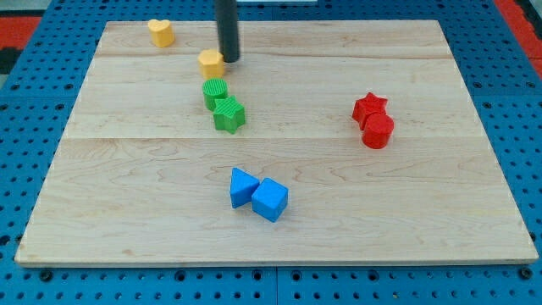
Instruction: Move the green star slightly right
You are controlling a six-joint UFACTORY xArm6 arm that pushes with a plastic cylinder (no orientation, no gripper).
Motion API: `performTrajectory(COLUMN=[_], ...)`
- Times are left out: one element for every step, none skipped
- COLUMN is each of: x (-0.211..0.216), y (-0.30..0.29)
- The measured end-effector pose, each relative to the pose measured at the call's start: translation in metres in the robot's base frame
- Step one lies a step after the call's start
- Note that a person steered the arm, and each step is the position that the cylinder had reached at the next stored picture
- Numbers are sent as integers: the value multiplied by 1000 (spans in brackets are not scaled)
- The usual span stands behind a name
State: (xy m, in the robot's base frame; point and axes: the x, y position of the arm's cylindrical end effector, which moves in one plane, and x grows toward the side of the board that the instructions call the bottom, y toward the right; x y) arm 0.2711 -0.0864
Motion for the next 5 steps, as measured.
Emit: performTrajectory(x=[-6, -6, -6, -4, -2], y=[-39, -35, 7, 27, 11])
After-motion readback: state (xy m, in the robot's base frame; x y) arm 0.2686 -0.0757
